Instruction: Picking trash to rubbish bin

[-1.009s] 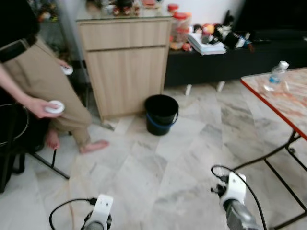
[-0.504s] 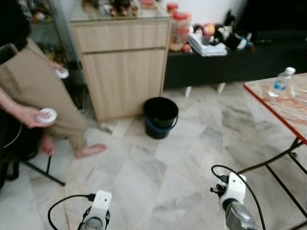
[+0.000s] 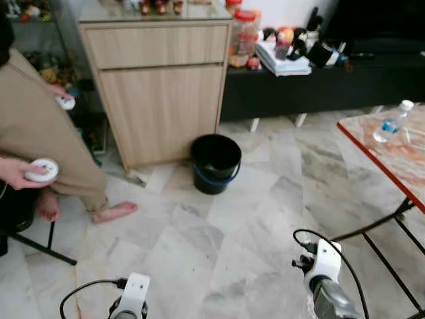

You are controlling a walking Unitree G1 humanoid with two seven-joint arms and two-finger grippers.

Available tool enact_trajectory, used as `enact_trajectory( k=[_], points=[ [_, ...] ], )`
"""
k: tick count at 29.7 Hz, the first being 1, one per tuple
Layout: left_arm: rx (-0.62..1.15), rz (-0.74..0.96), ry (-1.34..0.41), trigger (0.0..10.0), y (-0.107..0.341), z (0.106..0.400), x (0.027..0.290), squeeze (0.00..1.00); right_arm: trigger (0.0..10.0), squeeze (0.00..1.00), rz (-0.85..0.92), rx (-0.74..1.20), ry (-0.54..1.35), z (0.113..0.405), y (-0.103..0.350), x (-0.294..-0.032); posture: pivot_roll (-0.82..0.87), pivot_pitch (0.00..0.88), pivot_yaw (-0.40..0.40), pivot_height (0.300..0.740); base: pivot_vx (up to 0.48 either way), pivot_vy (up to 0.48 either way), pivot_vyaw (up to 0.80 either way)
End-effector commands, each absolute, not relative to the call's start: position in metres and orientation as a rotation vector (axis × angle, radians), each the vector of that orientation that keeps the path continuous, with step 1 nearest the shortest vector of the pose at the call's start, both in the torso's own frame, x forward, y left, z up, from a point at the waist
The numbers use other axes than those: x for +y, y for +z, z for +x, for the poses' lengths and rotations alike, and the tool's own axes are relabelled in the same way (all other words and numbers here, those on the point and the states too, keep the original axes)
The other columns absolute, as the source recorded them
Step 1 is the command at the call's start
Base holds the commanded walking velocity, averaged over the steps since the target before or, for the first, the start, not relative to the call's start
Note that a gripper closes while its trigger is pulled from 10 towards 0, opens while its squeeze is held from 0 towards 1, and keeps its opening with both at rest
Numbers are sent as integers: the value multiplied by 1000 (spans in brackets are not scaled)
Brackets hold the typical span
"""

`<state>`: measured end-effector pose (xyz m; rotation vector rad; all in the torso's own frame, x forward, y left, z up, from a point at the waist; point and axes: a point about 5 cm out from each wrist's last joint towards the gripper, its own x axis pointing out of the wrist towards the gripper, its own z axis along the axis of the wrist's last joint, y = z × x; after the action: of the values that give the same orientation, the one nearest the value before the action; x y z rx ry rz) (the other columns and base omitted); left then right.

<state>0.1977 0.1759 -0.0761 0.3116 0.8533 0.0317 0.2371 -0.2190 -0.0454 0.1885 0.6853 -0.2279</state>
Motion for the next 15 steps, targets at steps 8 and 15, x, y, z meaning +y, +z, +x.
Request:
enact_trajectory(
  k=[8,15],
  points=[
    [877,283,29,10000,-80,191,169,0,10000,0,139,684,-207,237,-44,-225,11,125,-122,740,352,0,191],
    [880,285,23,10000,-81,190,167,0,10000,0,159,691,-215,236,-45,-225,13,116,-126,740,351,0,396]
  ],
)
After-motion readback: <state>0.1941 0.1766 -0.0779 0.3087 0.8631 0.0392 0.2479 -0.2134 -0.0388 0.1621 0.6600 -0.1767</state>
